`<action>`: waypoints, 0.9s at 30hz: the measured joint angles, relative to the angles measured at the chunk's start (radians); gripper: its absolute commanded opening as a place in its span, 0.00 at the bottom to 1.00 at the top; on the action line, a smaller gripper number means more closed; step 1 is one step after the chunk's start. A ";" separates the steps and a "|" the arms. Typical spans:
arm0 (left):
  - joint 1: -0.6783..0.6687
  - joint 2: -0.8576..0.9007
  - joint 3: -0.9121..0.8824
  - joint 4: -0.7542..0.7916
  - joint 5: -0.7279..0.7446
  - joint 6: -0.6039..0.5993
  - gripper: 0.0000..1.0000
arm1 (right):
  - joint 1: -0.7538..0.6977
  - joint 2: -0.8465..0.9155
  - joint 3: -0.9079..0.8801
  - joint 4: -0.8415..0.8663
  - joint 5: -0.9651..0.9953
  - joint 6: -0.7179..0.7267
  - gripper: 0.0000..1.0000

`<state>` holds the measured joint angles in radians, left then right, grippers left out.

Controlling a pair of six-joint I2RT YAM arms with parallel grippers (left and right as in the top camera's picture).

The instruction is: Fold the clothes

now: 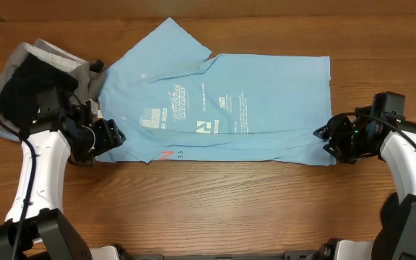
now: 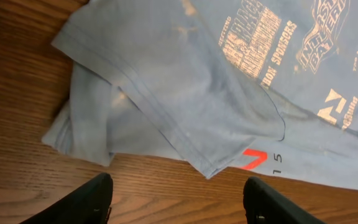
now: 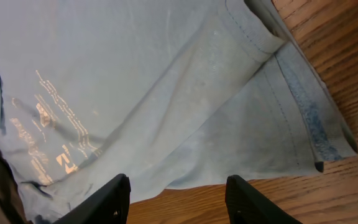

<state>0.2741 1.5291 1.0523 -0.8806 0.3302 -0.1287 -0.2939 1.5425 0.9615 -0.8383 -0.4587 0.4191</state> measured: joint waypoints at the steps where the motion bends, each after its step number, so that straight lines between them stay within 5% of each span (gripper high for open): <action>1: -0.005 0.000 -0.011 0.019 0.000 0.000 0.69 | 0.000 0.000 0.000 0.000 0.002 -0.005 0.53; 11: -0.031 0.001 -0.242 0.297 -0.005 -0.031 0.69 | 0.000 0.000 0.000 -0.010 0.007 -0.020 0.54; 18: -0.031 0.001 -0.318 0.484 -0.004 -0.043 0.61 | 0.000 0.000 0.000 -0.010 0.007 -0.020 0.53; 27: -0.079 0.001 -0.374 0.591 -0.004 -0.053 0.56 | 0.000 0.000 0.000 -0.010 0.007 -0.020 0.52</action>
<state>0.1947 1.5303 0.6785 -0.2897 0.3260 -0.1818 -0.2939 1.5425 0.9615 -0.8478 -0.4515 0.3992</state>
